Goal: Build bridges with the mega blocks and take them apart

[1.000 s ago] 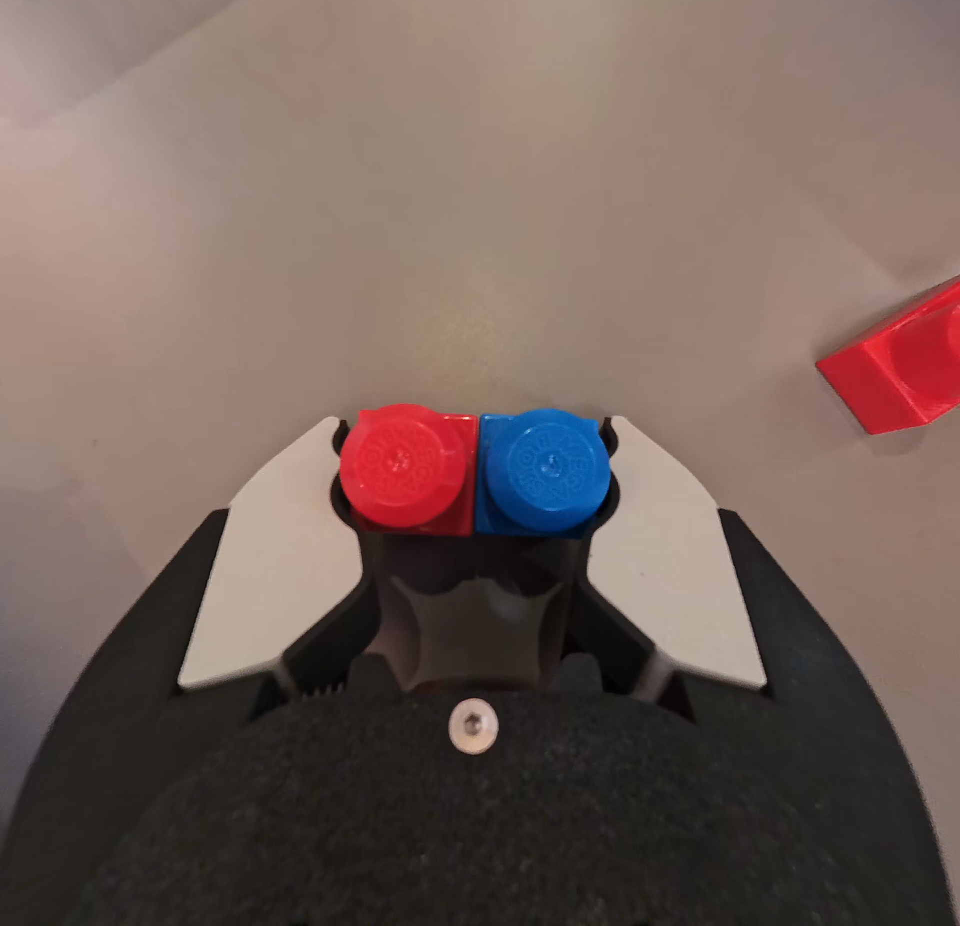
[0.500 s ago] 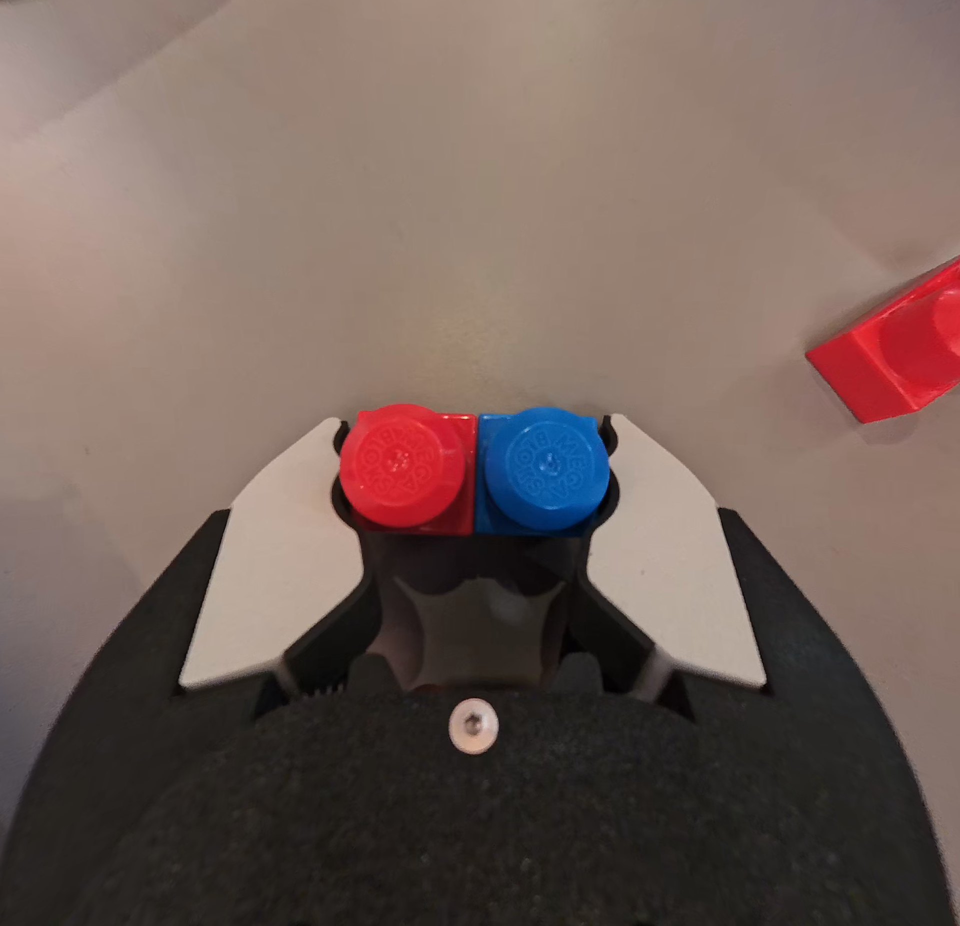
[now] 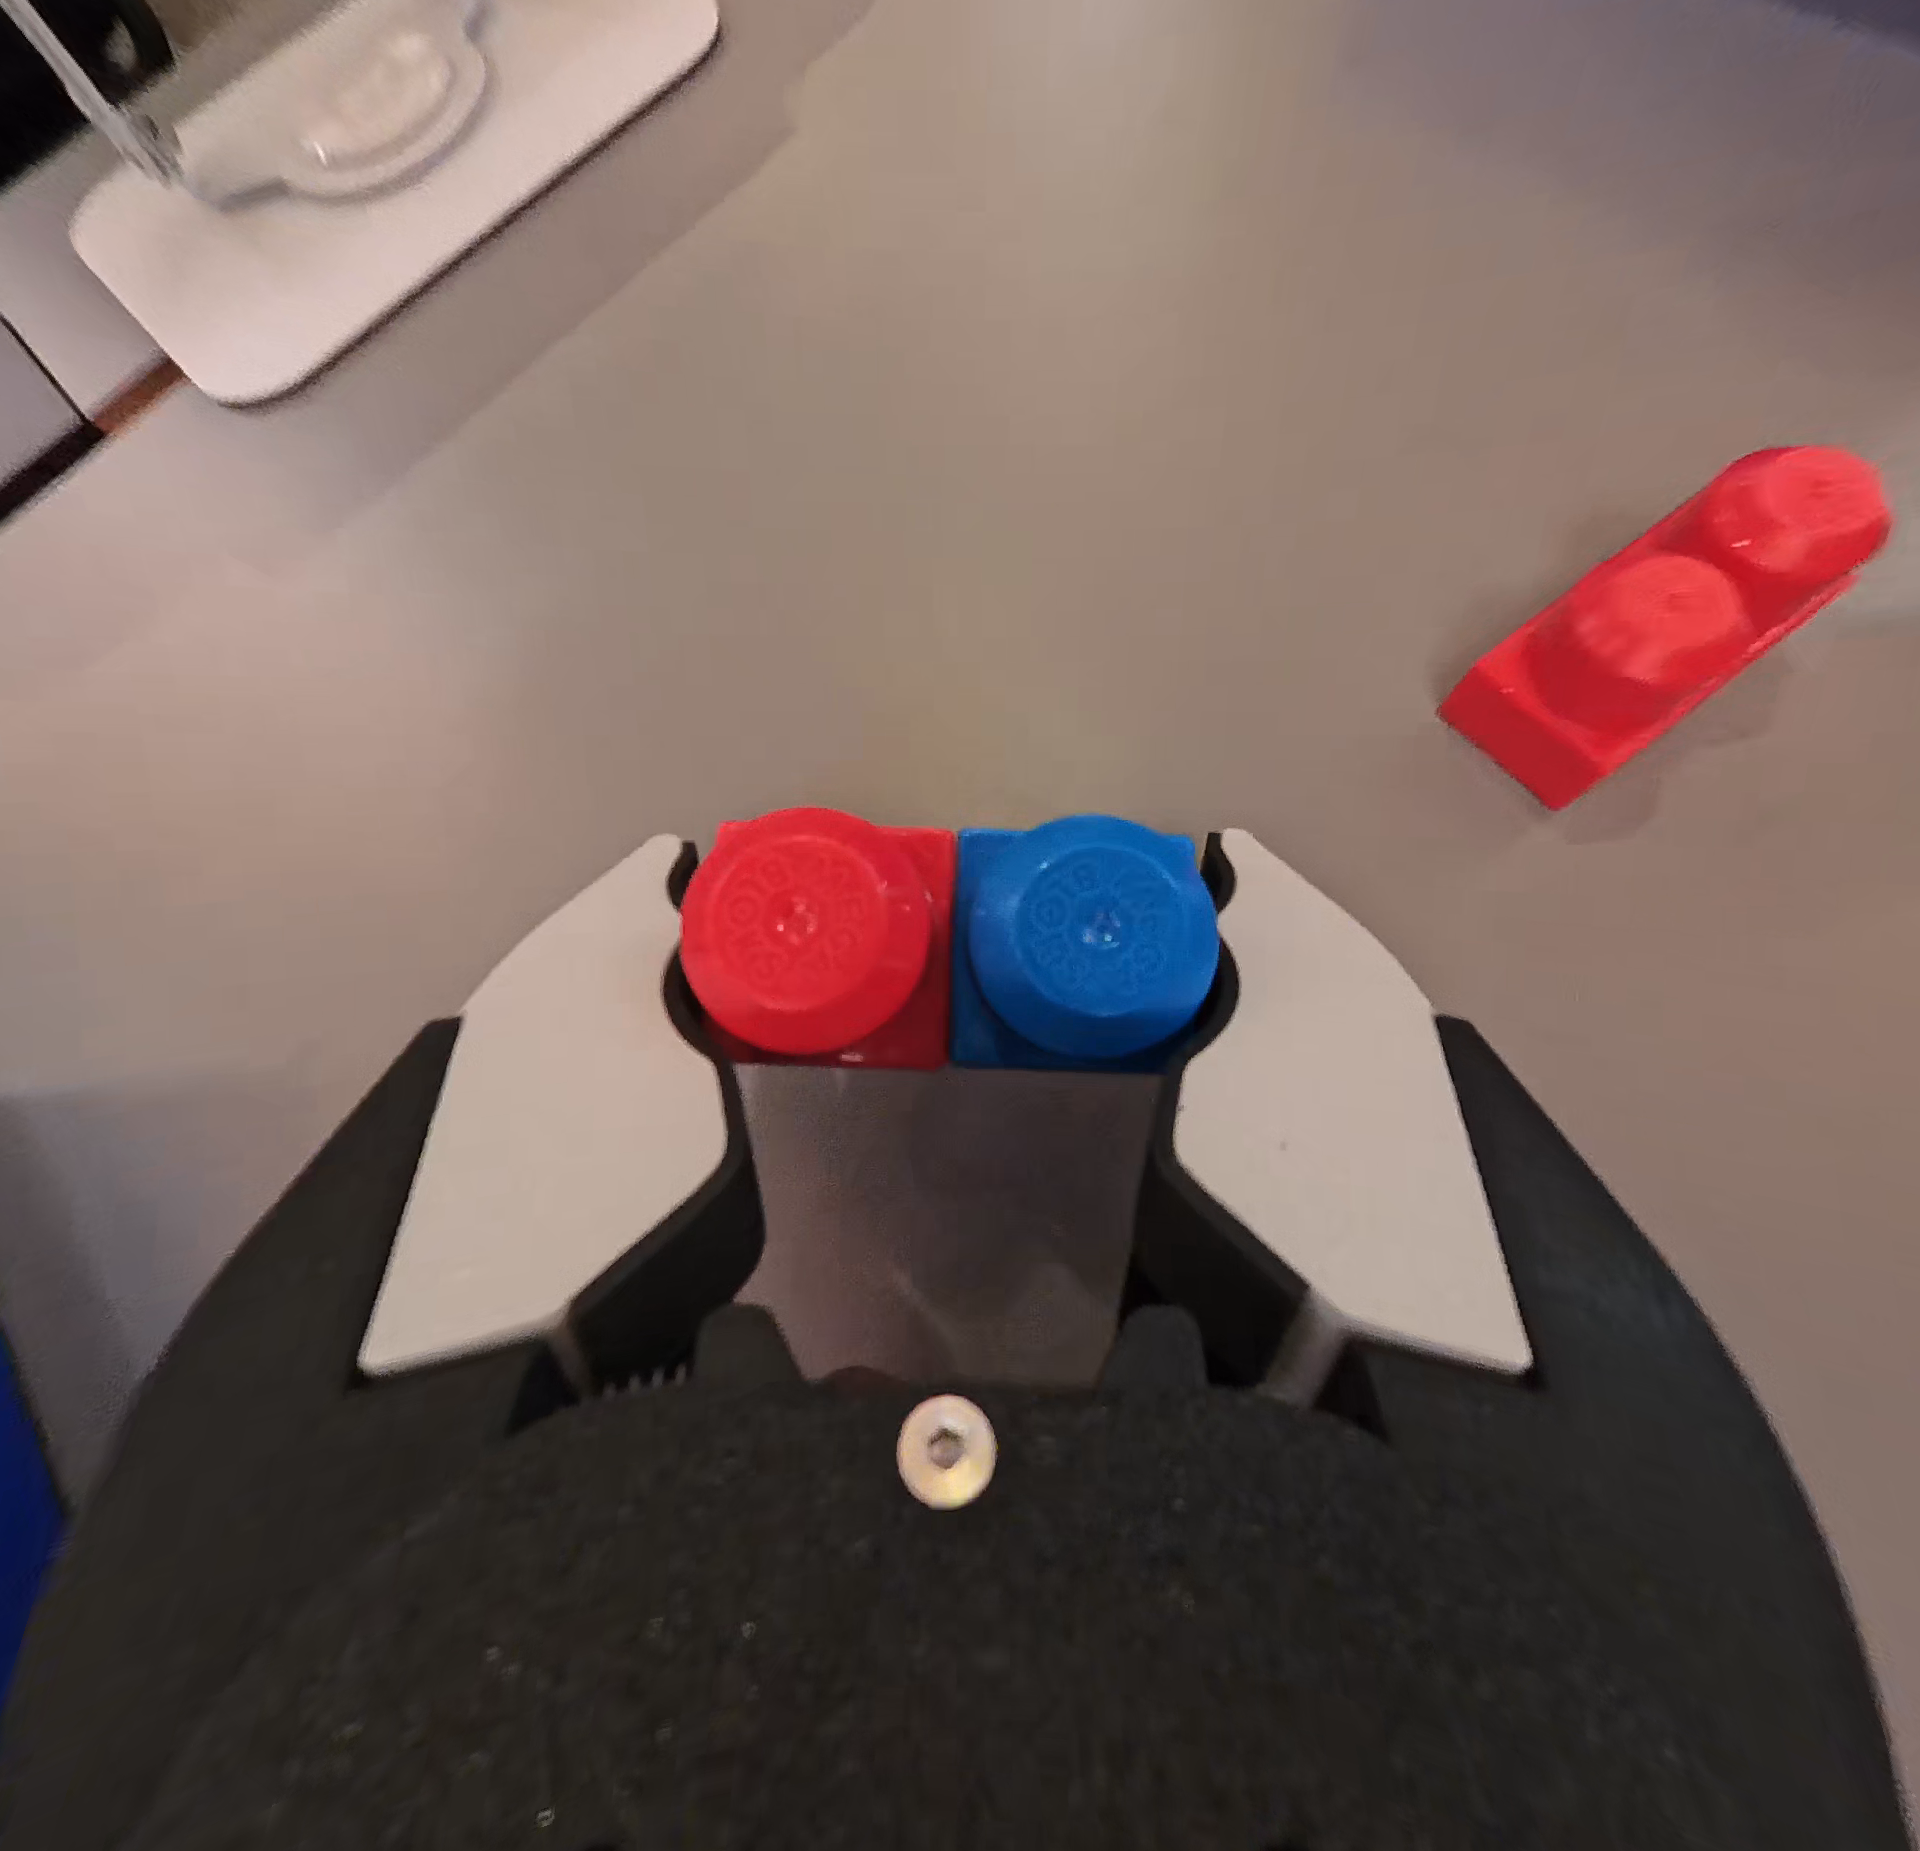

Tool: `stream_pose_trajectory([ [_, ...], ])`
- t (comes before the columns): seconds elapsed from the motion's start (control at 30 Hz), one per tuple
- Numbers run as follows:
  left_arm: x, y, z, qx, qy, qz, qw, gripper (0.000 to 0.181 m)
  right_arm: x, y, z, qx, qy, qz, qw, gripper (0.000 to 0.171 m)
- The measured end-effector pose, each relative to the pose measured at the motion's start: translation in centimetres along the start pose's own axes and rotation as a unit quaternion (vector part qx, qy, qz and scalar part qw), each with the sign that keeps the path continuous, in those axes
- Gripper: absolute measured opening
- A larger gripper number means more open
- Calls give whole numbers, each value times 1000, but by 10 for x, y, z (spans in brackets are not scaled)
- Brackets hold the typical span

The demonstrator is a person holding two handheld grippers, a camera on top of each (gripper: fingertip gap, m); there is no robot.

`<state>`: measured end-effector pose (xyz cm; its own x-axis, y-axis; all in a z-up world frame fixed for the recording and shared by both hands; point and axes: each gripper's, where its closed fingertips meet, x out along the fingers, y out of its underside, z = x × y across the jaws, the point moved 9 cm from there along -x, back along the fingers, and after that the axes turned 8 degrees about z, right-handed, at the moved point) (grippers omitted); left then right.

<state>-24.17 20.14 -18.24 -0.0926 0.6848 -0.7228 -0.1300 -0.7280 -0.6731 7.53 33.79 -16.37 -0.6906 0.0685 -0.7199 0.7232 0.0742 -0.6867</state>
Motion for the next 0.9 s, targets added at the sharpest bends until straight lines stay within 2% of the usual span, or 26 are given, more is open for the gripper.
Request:
stream_pose_trajectory([
  [0.2, -49, -10, -17, 72, 4, -72, 995, 89, 2, -5, 4, -7, 7, -5, 1000, 19],
  [0.47, -92, 5, -37, 103, 36, -138, 984, 89, 2, -18, 12, -12, 24, -32, 999, 19],
  [0.63, -105, 16, -47, 103, 64, -153, 981, 89, 4, -20, 20, -23, 28, -41, 999, 19],
  [0.9, -109, 23, -55, 102, 68, -158, 980, 89, 4, -21, 21, -20, 27, -45, 998, 19],
])
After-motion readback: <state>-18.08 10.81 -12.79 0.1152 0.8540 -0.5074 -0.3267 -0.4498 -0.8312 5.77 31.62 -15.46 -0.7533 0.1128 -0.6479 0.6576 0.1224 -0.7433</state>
